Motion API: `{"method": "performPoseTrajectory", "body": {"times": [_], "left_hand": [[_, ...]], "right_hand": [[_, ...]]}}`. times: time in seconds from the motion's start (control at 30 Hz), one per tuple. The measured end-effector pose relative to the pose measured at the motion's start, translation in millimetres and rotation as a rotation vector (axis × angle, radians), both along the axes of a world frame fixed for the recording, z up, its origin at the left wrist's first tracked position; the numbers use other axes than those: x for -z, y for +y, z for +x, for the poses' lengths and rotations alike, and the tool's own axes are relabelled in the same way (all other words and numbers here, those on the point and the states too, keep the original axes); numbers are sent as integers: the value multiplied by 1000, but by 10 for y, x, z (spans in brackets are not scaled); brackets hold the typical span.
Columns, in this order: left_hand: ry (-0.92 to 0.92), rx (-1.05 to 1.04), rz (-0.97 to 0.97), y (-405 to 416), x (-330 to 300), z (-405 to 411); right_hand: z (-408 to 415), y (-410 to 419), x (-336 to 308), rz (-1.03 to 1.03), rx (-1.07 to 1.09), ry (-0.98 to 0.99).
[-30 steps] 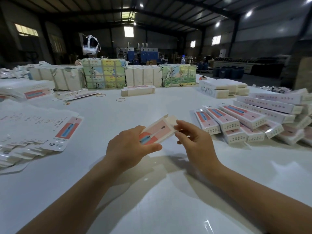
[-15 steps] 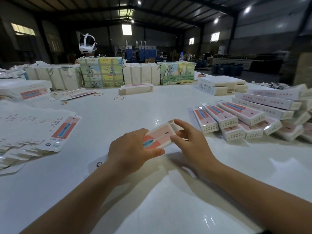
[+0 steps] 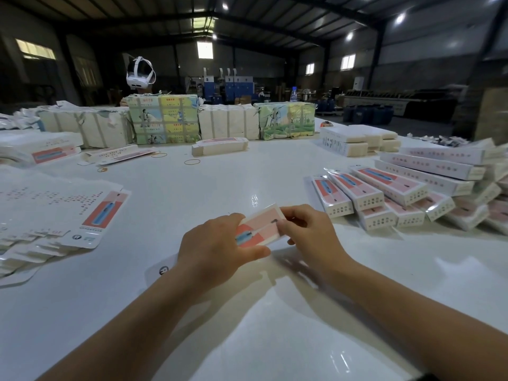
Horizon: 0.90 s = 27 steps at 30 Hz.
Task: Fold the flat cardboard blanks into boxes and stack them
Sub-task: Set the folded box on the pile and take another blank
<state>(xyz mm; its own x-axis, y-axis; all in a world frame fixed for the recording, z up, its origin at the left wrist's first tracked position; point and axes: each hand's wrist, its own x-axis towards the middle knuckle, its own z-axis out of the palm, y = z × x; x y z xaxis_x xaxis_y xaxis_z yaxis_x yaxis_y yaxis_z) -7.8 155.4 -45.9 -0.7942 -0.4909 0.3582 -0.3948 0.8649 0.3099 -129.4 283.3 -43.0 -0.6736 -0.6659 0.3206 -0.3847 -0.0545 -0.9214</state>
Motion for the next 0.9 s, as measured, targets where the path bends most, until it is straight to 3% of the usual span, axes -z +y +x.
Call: {"method": "performPoseTrajectory", "body": {"times": [0.2,0.33,0.37,0.47,0.5,0.53,0.6,0.7,0.77,0.83,0.9], "left_hand": [[17,-4,-2,27,-7,-27],[89,-2,28,25,-40,-19],[105,0,40,31,-46,-22],[107,19,54,71,-45,-43],[95,30,61,83,-41,-53],[82,41,77,91,-35,-58],[66,58,111,94,-31,-60],[57,50,54,98,-25,-65],[76,34,10,107,-22,-67],[82,11,-21,104,-18,-53],[73,-13,-66,88,-23,-26]], "right_hand": [[16,17,-32,-4,-46,-32],[-48,-10,-68,54,233,136],[-78,-19,-64,59,251,43],[-85,-40,-98,-139,-73,-696],[-86,-52,-97,-210,-182,-844],[-99,-55,-88,-232,-227,-852],[-101,-46,-55,-222,-178,-647],[-30,5,-7,-4,9,150],[3,-8,54,141,72,489],[14,-24,82,173,78,561],[34,-23,48,109,19,361]]}}
